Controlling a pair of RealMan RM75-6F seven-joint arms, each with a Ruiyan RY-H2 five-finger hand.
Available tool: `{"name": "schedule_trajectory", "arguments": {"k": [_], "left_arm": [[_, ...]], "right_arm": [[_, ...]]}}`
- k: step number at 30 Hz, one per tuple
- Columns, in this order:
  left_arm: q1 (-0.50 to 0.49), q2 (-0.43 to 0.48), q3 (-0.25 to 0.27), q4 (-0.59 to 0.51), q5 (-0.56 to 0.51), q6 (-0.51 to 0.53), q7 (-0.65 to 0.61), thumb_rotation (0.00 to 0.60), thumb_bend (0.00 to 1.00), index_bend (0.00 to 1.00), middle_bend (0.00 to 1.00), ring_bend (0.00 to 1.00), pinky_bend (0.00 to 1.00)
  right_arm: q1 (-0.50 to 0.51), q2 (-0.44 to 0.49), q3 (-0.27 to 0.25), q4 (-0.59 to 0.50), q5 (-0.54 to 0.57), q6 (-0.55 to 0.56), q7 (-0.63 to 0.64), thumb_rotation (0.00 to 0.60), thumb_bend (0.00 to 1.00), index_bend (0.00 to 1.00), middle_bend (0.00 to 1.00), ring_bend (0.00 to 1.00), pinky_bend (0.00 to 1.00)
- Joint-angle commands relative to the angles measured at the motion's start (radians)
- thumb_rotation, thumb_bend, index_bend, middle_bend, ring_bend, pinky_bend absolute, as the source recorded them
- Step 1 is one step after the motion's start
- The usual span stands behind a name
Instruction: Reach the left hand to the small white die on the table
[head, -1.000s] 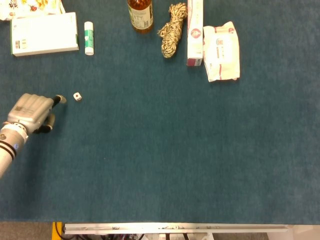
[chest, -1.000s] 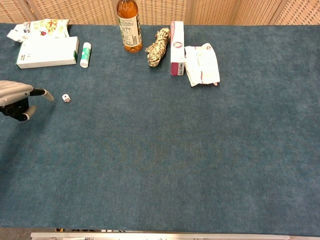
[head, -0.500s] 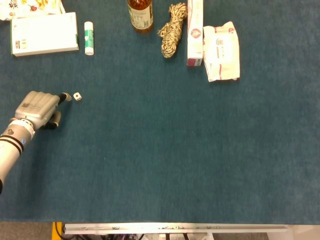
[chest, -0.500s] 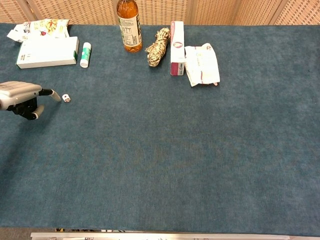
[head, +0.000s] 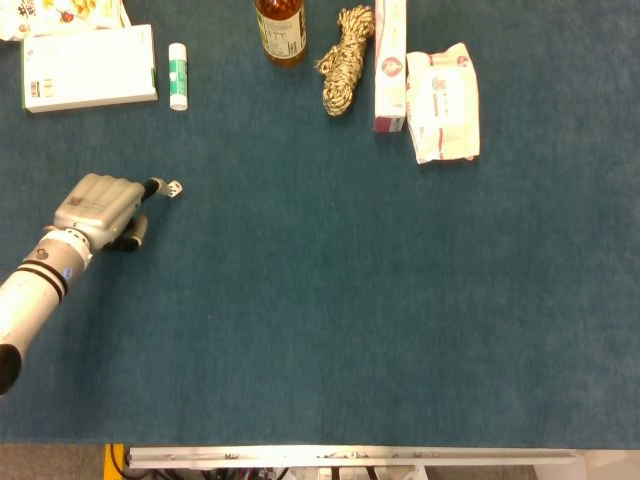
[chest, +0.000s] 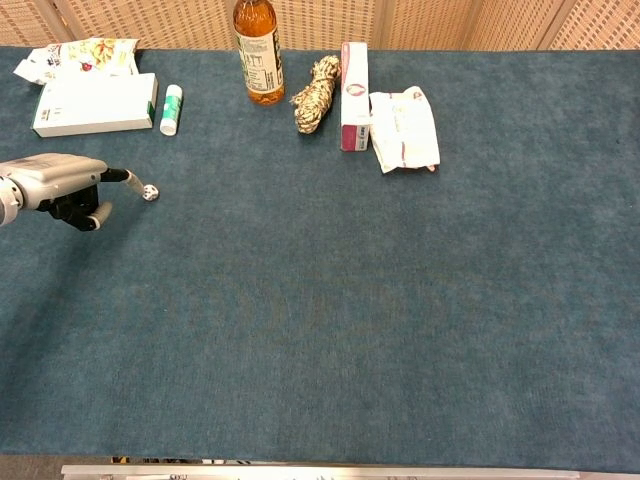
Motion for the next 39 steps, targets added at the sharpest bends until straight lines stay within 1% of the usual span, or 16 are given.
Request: {"name": "schedule_trajectory", "arguments": {"k": [1, 6, 9, 10, 12, 13, 15, 16, 18, 20, 21, 23, 27, 30, 35, 39], "left_arm": [[-0.006, -0.003, -0.002, -0.005, 0.001, 0.008, 0.001, 0.600, 0.66, 0.17, 1.00, 1.00, 1.00], [-0.004, 0.007, -0.001, -0.028, 0.001, 0.047, 0.011, 0.600, 0.66, 0.17, 1.00, 1.00, 1.00], [0.015, 0.029, 0.002, -0.057, 0.006, 0.102, 0.021, 0.600, 0.66, 0.15, 0.99, 1.00, 1.00], [0.030, 0.038, 0.002, -0.071, 0.011, 0.136, 0.019, 0.600, 0.66, 0.14, 0.98, 0.99, 1.00], [0.059, 0.049, 0.001, -0.092, 0.030, 0.197, 0.009, 0.600, 0.65, 0.12, 0.91, 0.93, 0.99], [0.083, 0.057, 0.002, -0.106, 0.045, 0.242, 0.000, 0.600, 0.65, 0.10, 0.87, 0.89, 0.97], [0.127, 0.068, 0.006, -0.127, 0.075, 0.324, -0.016, 0.600, 0.63, 0.06, 0.76, 0.76, 0.89], [0.148, 0.072, 0.008, -0.134, 0.089, 0.359, -0.023, 0.600, 0.62, 0.05, 0.73, 0.72, 0.86], [0.189, 0.075, 0.012, -0.140, 0.117, 0.432, -0.037, 0.600, 0.54, 0.03, 0.61, 0.62, 0.77], [0.235, 0.078, 0.018, -0.146, 0.148, 0.509, -0.052, 0.600, 0.48, 0.03, 0.52, 0.52, 0.68], [0.254, 0.079, 0.018, -0.147, 0.163, 0.544, -0.061, 0.600, 0.47, 0.03, 0.50, 0.48, 0.66], [0.299, 0.072, 0.014, -0.143, 0.198, 0.628, -0.090, 0.600, 0.46, 0.03, 0.43, 0.41, 0.57], [0.381, 0.050, 0.011, -0.108, 0.274, 0.782, -0.134, 0.600, 0.45, 0.04, 0.37, 0.32, 0.46], [0.427, 0.041, 0.015, -0.088, 0.304, 0.851, -0.144, 0.600, 0.45, 0.04, 0.31, 0.26, 0.37], [0.484, 0.040, 0.011, -0.083, 0.319, 0.915, -0.165, 0.600, 0.45, 0.04, 0.30, 0.25, 0.35], [0.511, 0.053, 0.013, -0.095, 0.331, 0.925, -0.171, 0.600, 0.45, 0.04, 0.30, 0.25, 0.35]], "right_arm": [[-0.003, 0.000, 0.000, 0.005, 0.000, 0.003, 0.006, 0.600, 0.29, 0.30, 0.32, 0.20, 0.17], [-0.005, -0.003, 0.000, 0.013, 0.000, 0.002, 0.015, 0.600, 0.29, 0.30, 0.32, 0.20, 0.17], [-0.003, -0.003, 0.001, 0.015, -0.001, 0.000, 0.018, 0.600, 0.29, 0.30, 0.32, 0.20, 0.17], [-0.002, -0.003, 0.002, 0.016, -0.002, -0.001, 0.019, 0.600, 0.29, 0.30, 0.32, 0.20, 0.17], [0.000, -0.004, 0.002, 0.016, -0.002, -0.005, 0.018, 0.600, 0.29, 0.30, 0.32, 0.20, 0.17], [0.001, -0.005, 0.002, 0.016, -0.002, -0.007, 0.016, 0.600, 0.29, 0.30, 0.32, 0.20, 0.17], [0.005, -0.006, 0.003, 0.015, -0.002, -0.012, 0.012, 0.600, 0.29, 0.30, 0.32, 0.20, 0.17], [0.006, -0.007, 0.003, 0.014, -0.002, -0.014, 0.010, 0.600, 0.29, 0.30, 0.32, 0.20, 0.17], [0.009, -0.009, 0.003, 0.013, -0.003, -0.019, 0.007, 0.600, 0.29, 0.30, 0.32, 0.20, 0.17], [0.014, -0.010, 0.004, 0.012, -0.002, -0.028, 0.003, 0.600, 0.29, 0.30, 0.32, 0.20, 0.17], [0.016, -0.010, 0.004, 0.011, -0.002, -0.031, 0.001, 0.600, 0.29, 0.30, 0.32, 0.20, 0.17], [0.021, -0.010, 0.006, 0.007, -0.003, -0.035, -0.003, 0.600, 0.29, 0.30, 0.32, 0.20, 0.17], [0.028, -0.011, 0.004, -0.002, -0.011, -0.043, -0.014, 0.600, 0.29, 0.30, 0.32, 0.20, 0.17], [0.032, -0.010, 0.001, -0.009, -0.014, -0.050, -0.021, 0.600, 0.29, 0.30, 0.32, 0.20, 0.17], [0.036, -0.008, -0.001, -0.021, -0.025, -0.049, -0.029, 0.600, 0.29, 0.30, 0.32, 0.20, 0.17], [0.040, -0.007, -0.003, -0.030, -0.029, -0.053, -0.039, 0.600, 0.29, 0.30, 0.32, 0.20, 0.17]]}}
